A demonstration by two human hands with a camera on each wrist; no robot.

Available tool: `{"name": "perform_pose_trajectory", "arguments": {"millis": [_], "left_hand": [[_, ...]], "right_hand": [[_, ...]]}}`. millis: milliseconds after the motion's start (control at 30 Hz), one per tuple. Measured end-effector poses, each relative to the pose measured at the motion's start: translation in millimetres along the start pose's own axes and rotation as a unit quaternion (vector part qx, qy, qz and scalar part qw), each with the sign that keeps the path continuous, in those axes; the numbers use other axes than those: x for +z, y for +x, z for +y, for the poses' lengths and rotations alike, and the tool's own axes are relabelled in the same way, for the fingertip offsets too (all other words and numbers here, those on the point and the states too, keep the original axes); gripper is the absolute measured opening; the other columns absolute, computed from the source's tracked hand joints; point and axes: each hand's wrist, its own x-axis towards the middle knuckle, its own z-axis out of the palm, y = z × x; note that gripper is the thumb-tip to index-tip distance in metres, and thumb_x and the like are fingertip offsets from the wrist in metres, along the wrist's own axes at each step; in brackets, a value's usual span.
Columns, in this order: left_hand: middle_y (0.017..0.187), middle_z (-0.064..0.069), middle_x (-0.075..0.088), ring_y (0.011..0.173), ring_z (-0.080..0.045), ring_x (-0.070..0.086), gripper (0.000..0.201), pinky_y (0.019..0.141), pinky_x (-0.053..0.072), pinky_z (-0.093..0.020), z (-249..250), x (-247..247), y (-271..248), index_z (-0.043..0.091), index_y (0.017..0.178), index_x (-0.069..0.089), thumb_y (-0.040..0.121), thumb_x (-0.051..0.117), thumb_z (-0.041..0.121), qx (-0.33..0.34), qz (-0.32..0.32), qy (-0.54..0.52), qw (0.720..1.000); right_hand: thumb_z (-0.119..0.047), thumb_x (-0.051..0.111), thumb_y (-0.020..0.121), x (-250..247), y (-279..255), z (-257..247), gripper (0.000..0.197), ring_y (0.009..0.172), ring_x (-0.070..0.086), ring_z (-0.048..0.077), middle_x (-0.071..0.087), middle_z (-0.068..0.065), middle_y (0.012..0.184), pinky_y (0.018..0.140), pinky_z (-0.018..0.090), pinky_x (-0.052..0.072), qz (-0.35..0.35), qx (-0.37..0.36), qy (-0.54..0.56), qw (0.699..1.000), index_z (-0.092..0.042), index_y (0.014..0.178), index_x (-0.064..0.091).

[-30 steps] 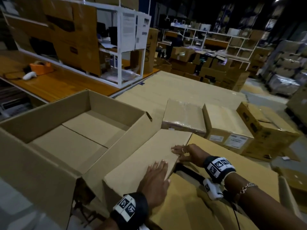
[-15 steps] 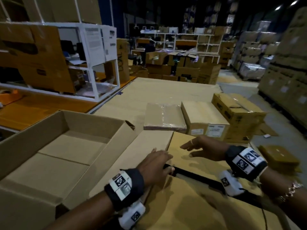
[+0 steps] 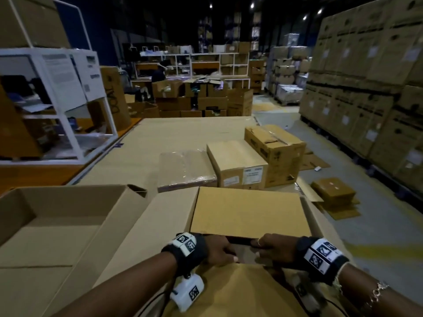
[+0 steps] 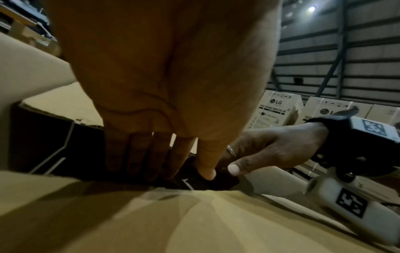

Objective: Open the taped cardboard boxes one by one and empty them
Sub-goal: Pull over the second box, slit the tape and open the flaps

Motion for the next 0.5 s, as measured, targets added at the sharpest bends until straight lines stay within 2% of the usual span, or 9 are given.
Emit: {"name": "perform_pose_trajectory", "arguments": {"millis": [67,133,200,267,300,367,400,433,500], "left_hand": [[0.143,-0.006,0.056,0.129,-0.027,0.053,0.06,0.108,0.044,-0.042,-6.3,-3.2,4.4,0.017,0.145,0.051,0.098,0.047,0.055,-0.002,0.014,0.0,1.0],[0.143,-0.006,0.055,0.128,-0.027,0.054,0.077,0.108,0.045,-0.044,-11.4,-10.4,5.8,0.018,0.145,0.048,0.087,0.048,0.068,0.011,0.058,0.004,0.998],[0.135,-0.006,0.06,0.12,-0.026,0.058,0.072,0.102,0.05,-0.045,-12.7,-22.8,6.6,0.017,0.138,0.053,0.085,0.051,0.065,0.035,0.113,0.026,0.993],[0.132,-0.004,0.06,0.118,-0.024,0.058,0.05,0.099,0.051,-0.043,-12.9,-41.8,10.2,0.021,0.135,0.057,0.093,0.055,0.048,0.048,0.196,0.071,0.977],[0.131,-0.002,0.06,0.118,-0.023,0.058,0.044,0.098,0.051,-0.042,-13.1,-53.3,12.6,0.025,0.133,0.058,0.094,0.054,0.044,0.06,0.251,0.093,0.962],[0.135,-0.002,0.057,0.122,-0.024,0.055,0.042,0.098,0.051,-0.044,-12.0,-74.6,18.5,0.03,0.133,0.057,0.094,0.053,0.042,0.063,0.329,0.12,0.935],[0.141,-0.004,0.053,0.127,-0.026,0.052,0.042,0.101,0.049,-0.046,-11.3,-84.8,24.3,0.028,0.135,0.056,0.094,0.054,0.04,0.051,0.347,0.128,0.928],[0.147,-0.007,0.048,0.133,-0.028,0.047,0.043,0.106,0.045,-0.049,-10.2,-93.0,32.4,0.025,0.137,0.055,0.095,0.056,0.035,0.035,0.354,0.13,0.926],[0.159,-0.008,0.035,0.146,-0.03,0.033,0.044,0.114,0.035,-0.054,-5.9,-107.6,51.3,0.02,0.139,0.056,0.095,0.059,0.022,0.004,0.342,0.131,0.93]], "right_hand": [[-0.023,0.059,0.095,-8.4,-21.0,-19.2,0.011,0.087,0.054,0.028,0.047,0.004,0.092,0.08,0.033,0.042,-0.054,0.027,-0.051,0.997,-0.013,0.099,0.06],[-0.025,0.052,0.101,-31.0,-28.3,-30.6,0.027,0.107,0.06,0.031,0.059,0.006,0.102,0.09,0.033,0.045,-0.004,0.113,0.013,0.994,-0.006,0.117,0.064],[-0.027,0.055,0.1,-51.7,-35.4,-34.2,0.034,0.114,0.06,0.027,0.064,0.009,0.118,0.093,0.029,0.045,0.036,0.098,0.036,0.994,-0.007,0.126,0.06],[-0.032,0.058,0.099,-73.0,-35.0,-27.6,0.045,0.124,0.052,0.013,0.053,-0.002,0.138,0.098,0.019,0.042,0.089,0.073,0.055,0.992,-0.02,0.141,0.049],[-0.035,0.059,0.098,-82.3,-30.6,-17.6,0.053,0.132,0.043,0.008,0.043,-0.007,0.147,0.105,0.02,0.038,0.106,0.058,0.056,0.991,-0.028,0.147,0.04],[-0.041,0.06,0.096,-102.9,-15.9,2.8,0.072,0.15,0.017,0.012,0.014,-0.009,0.164,0.121,0.04,0.024,0.138,0.06,0.017,0.989,-0.032,0.156,0.022],[-0.042,0.06,0.096,-110.6,-6.8,13.6,0.078,0.153,0.005,0.015,0.002,-0.008,0.167,0.124,0.048,0.015,0.151,0.074,0.004,0.986,-0.029,0.159,0.015],[-0.041,0.061,0.096,-115.4,2.6,23.6,0.083,0.154,-0.001,0.018,-0.004,-0.005,0.167,0.124,0.051,0.01,0.17,0.083,-0.002,0.982,-0.026,0.159,0.01],[-0.039,0.065,0.094,-120.8,23.1,42.8,0.092,0.154,-0.001,0.021,-0.006,-0.002,0.167,0.123,0.054,0.013,0.211,0.099,0.014,0.972,-0.026,0.16,0.002]]}}
